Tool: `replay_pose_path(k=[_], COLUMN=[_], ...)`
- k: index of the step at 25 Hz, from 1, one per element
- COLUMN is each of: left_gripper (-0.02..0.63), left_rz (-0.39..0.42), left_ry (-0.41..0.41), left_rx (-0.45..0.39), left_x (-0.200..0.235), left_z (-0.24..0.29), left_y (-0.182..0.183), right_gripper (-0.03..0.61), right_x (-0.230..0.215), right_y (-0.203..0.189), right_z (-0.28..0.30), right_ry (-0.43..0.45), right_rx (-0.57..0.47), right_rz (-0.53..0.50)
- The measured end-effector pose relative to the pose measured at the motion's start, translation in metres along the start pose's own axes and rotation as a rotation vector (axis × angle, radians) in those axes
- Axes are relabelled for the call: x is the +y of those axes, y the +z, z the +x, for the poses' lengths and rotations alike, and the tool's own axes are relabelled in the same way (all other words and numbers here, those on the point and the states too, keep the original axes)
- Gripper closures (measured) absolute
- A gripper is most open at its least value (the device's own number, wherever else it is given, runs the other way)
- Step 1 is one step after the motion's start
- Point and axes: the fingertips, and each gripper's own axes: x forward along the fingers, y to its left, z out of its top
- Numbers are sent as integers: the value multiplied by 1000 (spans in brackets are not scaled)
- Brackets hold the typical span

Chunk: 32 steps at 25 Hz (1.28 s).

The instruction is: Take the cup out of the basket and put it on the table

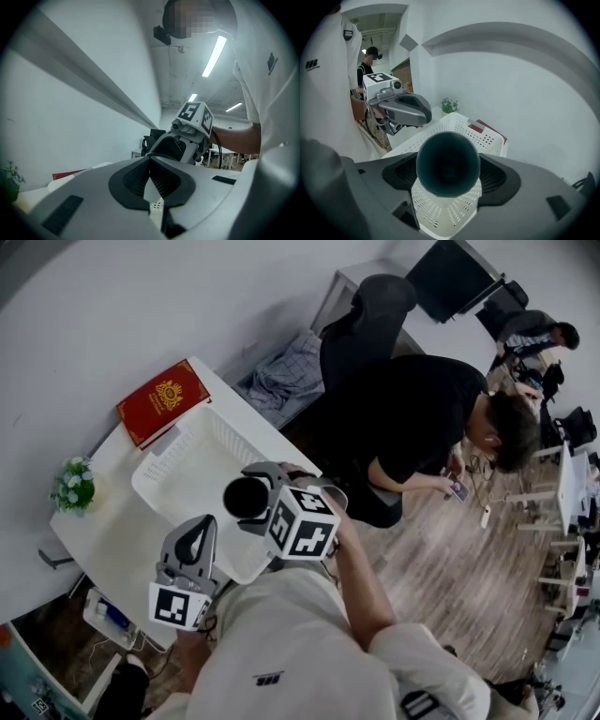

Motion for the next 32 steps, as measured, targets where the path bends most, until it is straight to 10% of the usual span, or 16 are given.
replay_pose_path(k=[32], left_gripper=[604], left_rz=[69], left_ry=[-116], left_rx=[53], left_x=[-46], left_z=[55], left_y=[5], right_gripper=[189], right_x=[-24], right_y=[-32], right_z=[-89], right_ry=[-119], right_rx=[-121], right_rz=[32])
